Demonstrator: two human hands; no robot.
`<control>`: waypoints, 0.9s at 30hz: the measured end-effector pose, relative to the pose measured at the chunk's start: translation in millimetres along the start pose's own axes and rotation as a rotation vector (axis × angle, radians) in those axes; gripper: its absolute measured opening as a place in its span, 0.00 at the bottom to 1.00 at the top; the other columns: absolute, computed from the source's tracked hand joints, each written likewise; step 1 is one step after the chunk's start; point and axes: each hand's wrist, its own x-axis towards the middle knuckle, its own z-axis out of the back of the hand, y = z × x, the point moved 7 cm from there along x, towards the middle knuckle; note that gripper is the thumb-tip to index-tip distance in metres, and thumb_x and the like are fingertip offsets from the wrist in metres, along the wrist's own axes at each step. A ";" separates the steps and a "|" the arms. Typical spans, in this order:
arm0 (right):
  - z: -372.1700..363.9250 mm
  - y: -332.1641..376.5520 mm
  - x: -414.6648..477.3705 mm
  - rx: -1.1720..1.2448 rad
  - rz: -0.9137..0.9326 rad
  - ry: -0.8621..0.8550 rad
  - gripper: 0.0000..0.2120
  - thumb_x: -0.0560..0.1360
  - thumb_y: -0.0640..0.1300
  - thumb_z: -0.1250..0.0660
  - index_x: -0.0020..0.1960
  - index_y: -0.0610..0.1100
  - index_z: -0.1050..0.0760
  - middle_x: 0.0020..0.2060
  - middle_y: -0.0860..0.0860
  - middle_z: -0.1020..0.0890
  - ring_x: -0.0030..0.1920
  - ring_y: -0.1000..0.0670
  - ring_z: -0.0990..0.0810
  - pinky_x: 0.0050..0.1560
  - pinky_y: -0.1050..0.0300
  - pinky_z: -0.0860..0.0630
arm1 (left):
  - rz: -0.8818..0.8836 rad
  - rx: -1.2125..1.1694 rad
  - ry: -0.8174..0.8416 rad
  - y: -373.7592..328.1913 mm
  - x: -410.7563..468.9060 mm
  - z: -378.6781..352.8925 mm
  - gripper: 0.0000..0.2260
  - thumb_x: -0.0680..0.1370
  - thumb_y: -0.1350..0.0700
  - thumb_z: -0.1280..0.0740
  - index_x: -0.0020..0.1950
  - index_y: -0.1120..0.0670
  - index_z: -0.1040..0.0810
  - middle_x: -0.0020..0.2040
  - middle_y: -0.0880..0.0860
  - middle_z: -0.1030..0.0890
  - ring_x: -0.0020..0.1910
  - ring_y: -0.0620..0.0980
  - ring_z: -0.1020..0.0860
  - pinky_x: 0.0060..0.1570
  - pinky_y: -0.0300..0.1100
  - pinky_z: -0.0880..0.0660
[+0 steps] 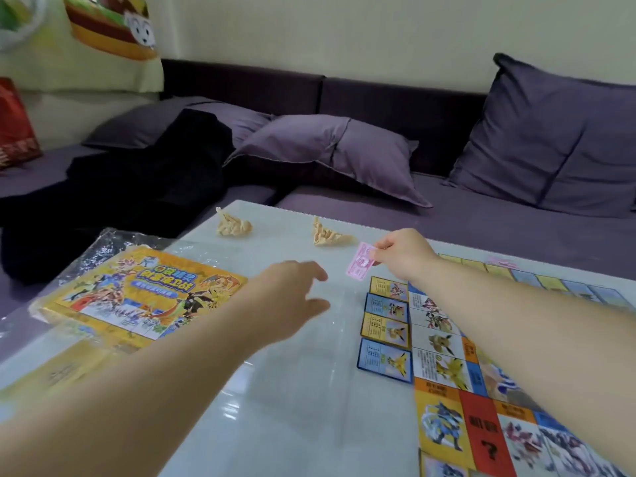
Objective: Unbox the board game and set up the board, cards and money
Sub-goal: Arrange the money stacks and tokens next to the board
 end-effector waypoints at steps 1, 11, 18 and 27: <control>-6.2 -2.0 3.1 -0.017 0.009 0.001 0.06 0.77 0.41 0.34 0.49 0.40 0.19 0.48 0.45 0.17 0.31 0.53 0.29 0.30 0.60 0.35 | -0.030 0.089 0.078 -1.6 -0.3 -10.6 0.23 0.77 0.44 0.35 0.70 0.44 0.34 0.61 0.47 0.27 0.60 0.47 0.27 0.58 0.42 0.29; -46.0 -15.4 8.1 -0.198 0.066 0.108 0.06 0.73 0.45 0.29 0.40 0.53 0.24 0.48 0.51 0.19 0.51 0.48 0.22 0.56 0.48 0.25 | 0.016 0.385 0.388 6.5 -11.9 -31.3 0.30 0.75 0.42 0.33 0.74 0.47 0.39 0.69 0.48 0.33 0.70 0.49 0.35 0.61 0.42 0.36; -46.0 -10.9 -4.5 -0.266 0.115 0.092 0.12 0.72 0.51 0.29 0.54 0.49 0.22 0.53 0.51 0.21 0.56 0.46 0.24 0.61 0.45 0.29 | 0.056 0.465 0.456 2.1 -24.9 -29.0 0.29 0.77 0.43 0.35 0.74 0.50 0.38 0.70 0.50 0.32 0.70 0.51 0.35 0.63 0.44 0.35; 44.7 38.4 -73.3 -0.039 0.275 0.065 0.06 0.75 0.47 0.31 0.51 0.48 0.21 0.43 0.57 0.22 0.44 0.57 0.24 0.40 0.69 0.31 | 0.093 -0.104 0.033 -41.0 -24.6 28.0 0.18 0.81 0.58 0.44 0.71 0.48 0.35 0.62 0.51 0.23 0.47 0.49 0.23 0.44 0.39 0.26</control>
